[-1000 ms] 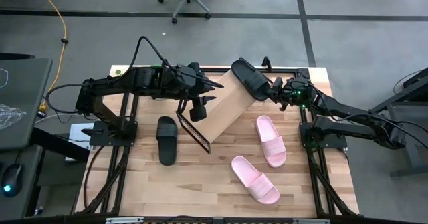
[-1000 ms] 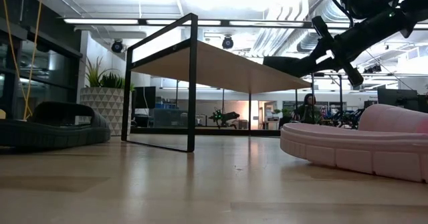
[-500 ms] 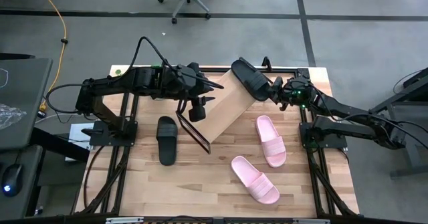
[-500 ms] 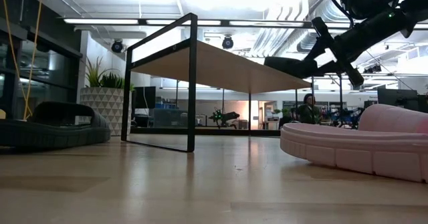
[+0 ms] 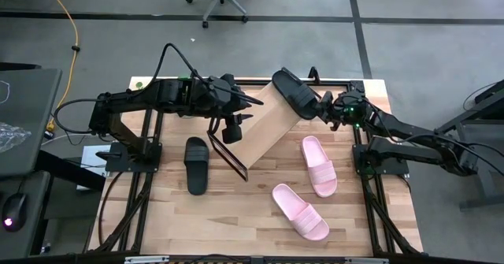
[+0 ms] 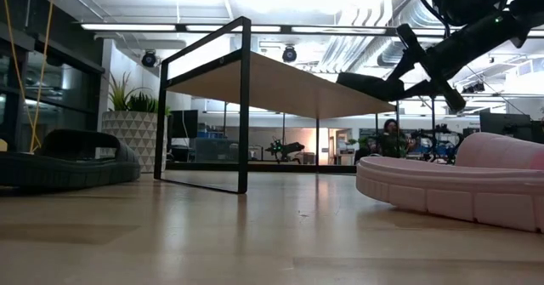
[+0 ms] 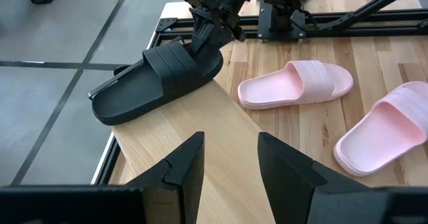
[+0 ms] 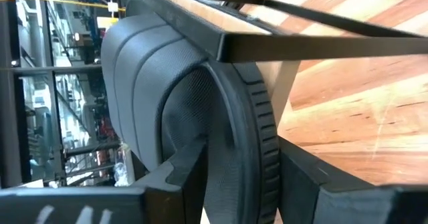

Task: Pick and place slides into the shelf
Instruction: Put the bottom black slide on the shelf, then put the black slide on the shelf

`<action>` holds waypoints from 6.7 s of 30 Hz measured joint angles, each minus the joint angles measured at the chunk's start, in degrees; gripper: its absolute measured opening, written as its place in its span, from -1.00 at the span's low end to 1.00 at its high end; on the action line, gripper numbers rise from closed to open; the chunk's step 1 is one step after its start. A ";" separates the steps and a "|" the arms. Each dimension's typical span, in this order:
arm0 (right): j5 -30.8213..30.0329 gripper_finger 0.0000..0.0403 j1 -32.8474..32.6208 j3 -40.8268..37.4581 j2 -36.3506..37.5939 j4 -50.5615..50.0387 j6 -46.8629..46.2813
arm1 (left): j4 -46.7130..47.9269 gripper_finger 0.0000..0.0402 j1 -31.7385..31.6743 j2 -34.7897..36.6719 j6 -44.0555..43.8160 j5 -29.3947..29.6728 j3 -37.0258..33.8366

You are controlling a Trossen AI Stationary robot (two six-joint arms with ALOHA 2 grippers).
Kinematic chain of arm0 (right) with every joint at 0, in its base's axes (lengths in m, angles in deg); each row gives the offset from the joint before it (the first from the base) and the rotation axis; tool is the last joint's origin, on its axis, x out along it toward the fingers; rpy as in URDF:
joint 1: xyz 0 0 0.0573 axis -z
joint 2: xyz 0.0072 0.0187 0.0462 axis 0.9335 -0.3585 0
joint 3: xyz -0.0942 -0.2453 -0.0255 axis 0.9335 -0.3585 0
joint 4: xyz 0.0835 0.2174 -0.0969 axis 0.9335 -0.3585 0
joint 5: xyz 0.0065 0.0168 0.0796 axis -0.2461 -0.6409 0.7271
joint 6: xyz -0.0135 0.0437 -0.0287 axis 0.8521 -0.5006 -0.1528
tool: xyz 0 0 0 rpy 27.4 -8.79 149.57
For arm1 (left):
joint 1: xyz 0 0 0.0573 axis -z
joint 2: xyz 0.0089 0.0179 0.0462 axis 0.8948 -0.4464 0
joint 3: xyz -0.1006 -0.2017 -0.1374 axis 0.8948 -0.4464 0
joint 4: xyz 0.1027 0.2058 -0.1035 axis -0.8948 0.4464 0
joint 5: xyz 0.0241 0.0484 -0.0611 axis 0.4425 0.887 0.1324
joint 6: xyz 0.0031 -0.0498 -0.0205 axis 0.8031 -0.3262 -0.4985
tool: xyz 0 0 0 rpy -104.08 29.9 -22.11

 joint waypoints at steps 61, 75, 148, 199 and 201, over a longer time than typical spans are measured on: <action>-0.06 -0.33 -15.96 11.02 16.04 -8.82 39.71 | 35.21 -0.36 7.86 0.24 -23.08 -4.26 -0.55; -0.07 -0.33 -17.70 11.02 15.99 -8.82 42.23 | 35.37 -0.62 31.18 6.46 -67.29 9.11 -7.28; -8.63 -0.33 -17.66 11.02 15.95 -10.75 46.12 | 15.17 -0.88 41.81 0.15 -40.48 19.69 -45.99; -0.29 -0.33 -17.68 11.02 15.99 -10.98 47.13 | 12.84 -0.20 32.83 0.15 -40.22 23.48 -57.94; 0.01 -0.33 -17.68 11.02 15.99 -10.97 46.90 | 12.34 -0.20 31.42 0.15 -39.11 22.96 -57.94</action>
